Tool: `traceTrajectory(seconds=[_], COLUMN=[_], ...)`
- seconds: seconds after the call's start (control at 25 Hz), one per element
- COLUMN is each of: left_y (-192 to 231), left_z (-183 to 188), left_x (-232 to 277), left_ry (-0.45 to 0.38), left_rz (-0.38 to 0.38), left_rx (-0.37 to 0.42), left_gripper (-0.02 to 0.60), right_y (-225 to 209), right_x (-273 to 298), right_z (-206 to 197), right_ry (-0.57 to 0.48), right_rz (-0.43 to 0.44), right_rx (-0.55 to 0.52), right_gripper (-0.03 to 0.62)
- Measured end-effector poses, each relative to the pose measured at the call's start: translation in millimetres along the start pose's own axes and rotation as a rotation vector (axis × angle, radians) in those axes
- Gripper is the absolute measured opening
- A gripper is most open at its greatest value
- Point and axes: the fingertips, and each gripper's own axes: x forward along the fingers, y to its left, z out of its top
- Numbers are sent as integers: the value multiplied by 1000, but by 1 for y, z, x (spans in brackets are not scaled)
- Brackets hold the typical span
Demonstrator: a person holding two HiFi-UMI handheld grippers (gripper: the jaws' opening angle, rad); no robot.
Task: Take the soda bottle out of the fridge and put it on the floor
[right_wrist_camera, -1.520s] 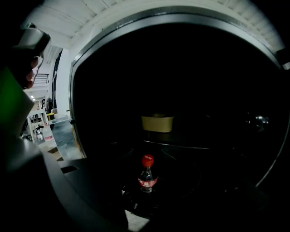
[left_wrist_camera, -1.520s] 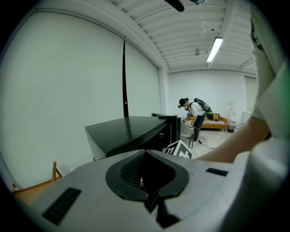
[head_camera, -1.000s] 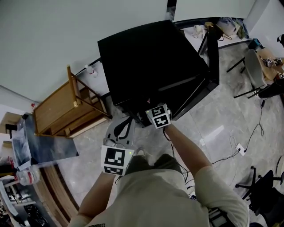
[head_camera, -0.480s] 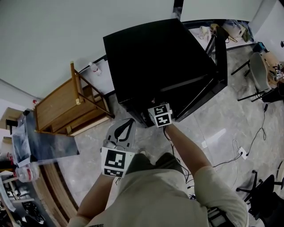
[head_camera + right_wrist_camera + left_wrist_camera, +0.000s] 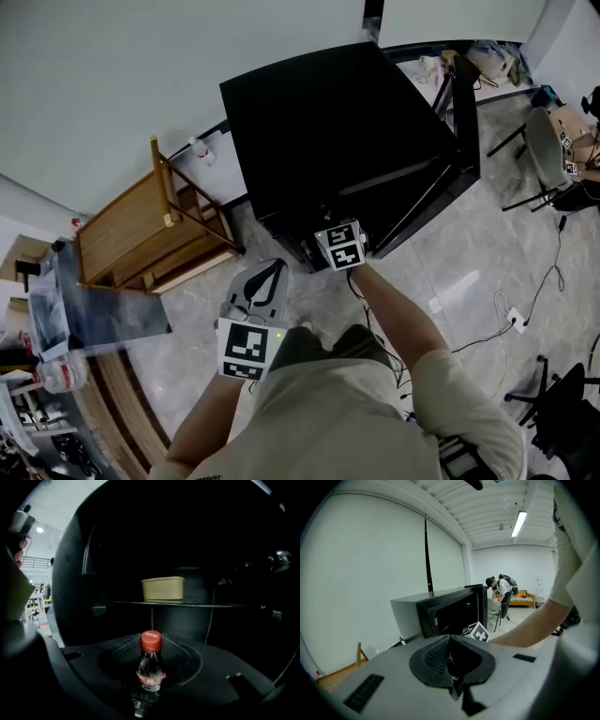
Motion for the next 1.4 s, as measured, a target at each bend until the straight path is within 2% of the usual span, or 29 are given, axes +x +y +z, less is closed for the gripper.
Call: traceTrajectory(seconds=[0.32,0.6,0.96,1.24,1.4], left_y=[-6,-31,-87,-139,-168], left_z=[15,45,83,92,88], left_x=[-3,2,14,30,42], left_ry=[2,-13,-44,-47,-30], left_rz=[-55,-148,-314,-447,-523], left_rx=[16,62,111,169,207], left_gripper=[6,6,6,6,6], right_y=[-2,-27,-68,-97,-101], right_x=[-37,-100,-198,-275,-306], right_z=[-3,7,33,23,8], right_ry=[48,62,42,46,62], right_rz=[-28,-111,-263,-401,-441], right_rx=[33,62,86,135,156], right_gripper=[109,109,109,109,109])
